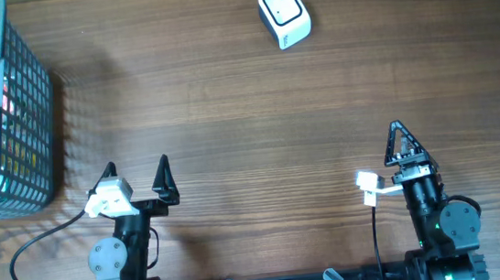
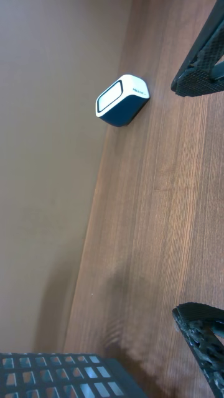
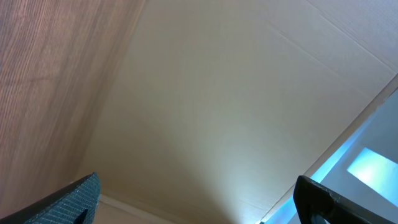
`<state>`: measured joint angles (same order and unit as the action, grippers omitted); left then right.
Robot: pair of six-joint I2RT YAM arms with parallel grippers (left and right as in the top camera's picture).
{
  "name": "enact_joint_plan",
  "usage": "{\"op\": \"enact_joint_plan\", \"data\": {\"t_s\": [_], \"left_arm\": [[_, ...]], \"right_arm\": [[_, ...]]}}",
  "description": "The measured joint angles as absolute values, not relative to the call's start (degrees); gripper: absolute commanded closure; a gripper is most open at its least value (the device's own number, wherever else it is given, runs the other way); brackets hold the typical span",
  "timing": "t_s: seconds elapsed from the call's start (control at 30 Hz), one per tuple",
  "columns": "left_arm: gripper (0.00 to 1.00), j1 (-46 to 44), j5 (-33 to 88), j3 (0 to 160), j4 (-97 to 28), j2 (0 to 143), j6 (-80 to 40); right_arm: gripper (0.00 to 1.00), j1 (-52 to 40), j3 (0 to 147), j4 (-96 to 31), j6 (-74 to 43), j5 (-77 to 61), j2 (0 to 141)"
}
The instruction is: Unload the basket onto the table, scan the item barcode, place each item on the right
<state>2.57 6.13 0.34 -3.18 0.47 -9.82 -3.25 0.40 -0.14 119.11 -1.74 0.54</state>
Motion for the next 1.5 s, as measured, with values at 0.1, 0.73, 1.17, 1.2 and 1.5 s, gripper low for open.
{"op": "enact_joint_plan", "data": {"t_s": [0.1,0.73,1.17,1.2,1.5], "left_arm": [[0.0,2.57,6.13,0.34,-3.18,0.47,-9.82],[0.0,2.55,4.75,21.15,1.06,10.61,-9.74],[0.0,2.5,3.95,101.69,-66.13,64.75,-5.19],[0.0,2.5,3.92,107.9,-69.84,69.78,-4.86],[0.32,2.39,-3.16,117.51,-69.01,90.15,-4.45]], "right_arm": [[0.0,-3.25,0.4,-0.16,119.11,-1.74,0.54],[0.0,-3.25,0.4,-0.14,119.11,-1.76,0.6],[0.0,-3.25,0.36,-0.14,119.11,-2.15,0.84],[0.0,-3.25,0.36,-0.12,119.11,-2.15,0.86],[0.0,-3.25,0.36,-0.12,119.11,-2.15,0.91]]}}
